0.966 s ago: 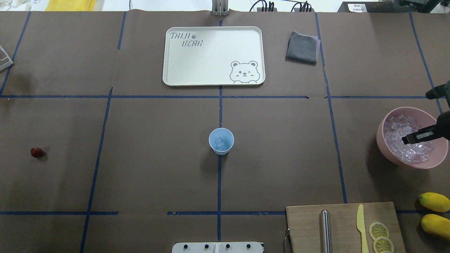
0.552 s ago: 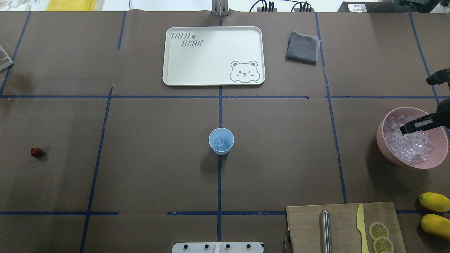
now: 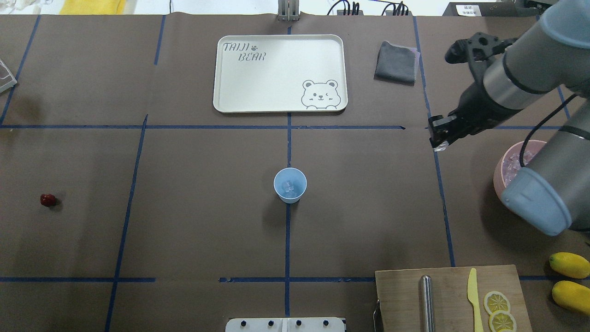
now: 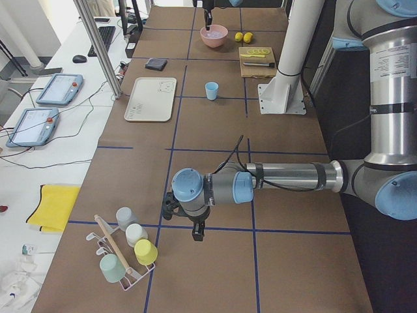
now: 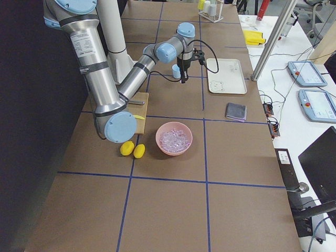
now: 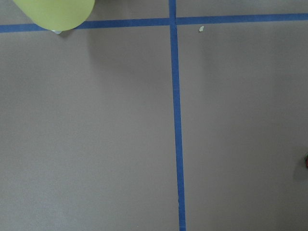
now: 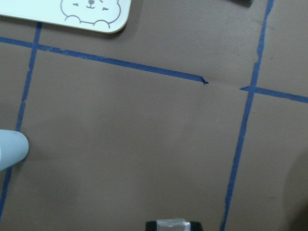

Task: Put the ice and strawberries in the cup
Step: 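Carry the ice cube with the right gripper over the blue cup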

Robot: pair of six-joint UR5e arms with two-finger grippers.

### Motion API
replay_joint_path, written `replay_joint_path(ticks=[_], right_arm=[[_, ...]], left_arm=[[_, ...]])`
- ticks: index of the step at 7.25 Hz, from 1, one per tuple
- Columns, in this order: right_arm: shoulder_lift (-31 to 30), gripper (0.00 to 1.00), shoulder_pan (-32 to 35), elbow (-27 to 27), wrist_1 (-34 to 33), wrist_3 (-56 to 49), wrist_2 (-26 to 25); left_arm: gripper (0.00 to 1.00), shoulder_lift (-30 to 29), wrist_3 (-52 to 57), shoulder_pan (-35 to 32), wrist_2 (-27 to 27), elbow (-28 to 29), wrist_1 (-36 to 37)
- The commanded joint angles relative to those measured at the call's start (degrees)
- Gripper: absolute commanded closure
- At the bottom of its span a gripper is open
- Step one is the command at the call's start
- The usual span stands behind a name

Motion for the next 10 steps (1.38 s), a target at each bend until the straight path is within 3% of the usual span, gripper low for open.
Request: replay_joint_path(ticks=[1, 5, 6, 8, 10], right_arm=[[10.25, 1.00, -9.46, -3.01, -2.68, 11.51, -6.37], [23.97, 1.00, -17.47, -13.81, -2.16, 22.62, -13.33], [24.52, 1.00, -19.40, -15.41, -1.63, 23.34, -16.82], [24.88, 1.00, -20.91, -23.47, 6.34, 24.14, -19.49], [24.53, 1.00, -22.14, -24.47, 6.37, 24.14, -20.99]], left_arm=[[0.00, 0.07, 0.00, 0.10, -0.13, 0.03, 0.00], [0.00, 0.07, -0.09, 0.10, -0.13, 0.12, 0.00], [0.00, 0.15, -0.09, 0.10, -0.13, 0.12, 0.00], [0.00, 0.24, -0.09, 0.10, -0.22, 0.12, 0.00], [0.00, 0.33, -0.09, 0.10, -0.13, 0.12, 0.09]])
